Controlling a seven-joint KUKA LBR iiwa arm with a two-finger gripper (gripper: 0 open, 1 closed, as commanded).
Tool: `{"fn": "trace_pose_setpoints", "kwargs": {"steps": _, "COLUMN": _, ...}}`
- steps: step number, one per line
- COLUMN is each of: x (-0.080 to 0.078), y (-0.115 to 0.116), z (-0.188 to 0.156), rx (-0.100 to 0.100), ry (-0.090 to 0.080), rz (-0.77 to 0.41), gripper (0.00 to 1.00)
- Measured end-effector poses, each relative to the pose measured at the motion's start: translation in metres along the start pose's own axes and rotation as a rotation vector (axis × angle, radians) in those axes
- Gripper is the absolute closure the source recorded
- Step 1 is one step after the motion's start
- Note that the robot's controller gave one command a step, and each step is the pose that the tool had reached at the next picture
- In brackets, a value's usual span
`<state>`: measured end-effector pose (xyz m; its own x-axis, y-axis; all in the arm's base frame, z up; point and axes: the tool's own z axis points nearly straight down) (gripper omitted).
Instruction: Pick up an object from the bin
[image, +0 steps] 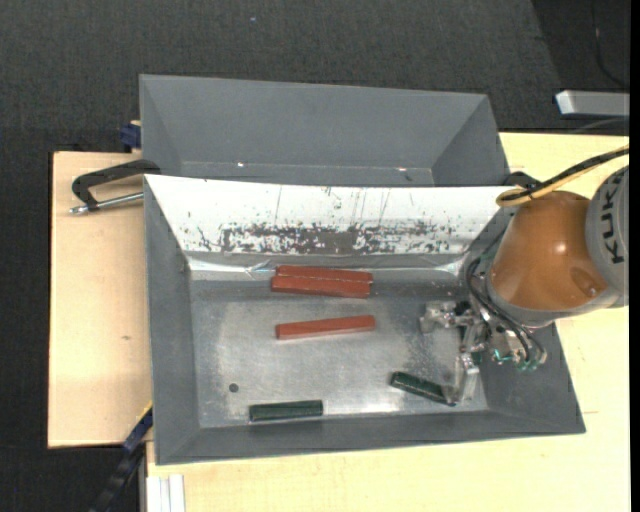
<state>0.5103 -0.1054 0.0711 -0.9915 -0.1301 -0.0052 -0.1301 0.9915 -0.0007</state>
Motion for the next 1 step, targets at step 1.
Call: {"fn": "trace_pose_setpoints", "kwargs": {"steps": 1, "x": 0.0016, "y": 0.0252, "z": -0.0153, "rx": 0.001, "ry": 0.004, "rz": -0.082, "gripper": 0.00}}
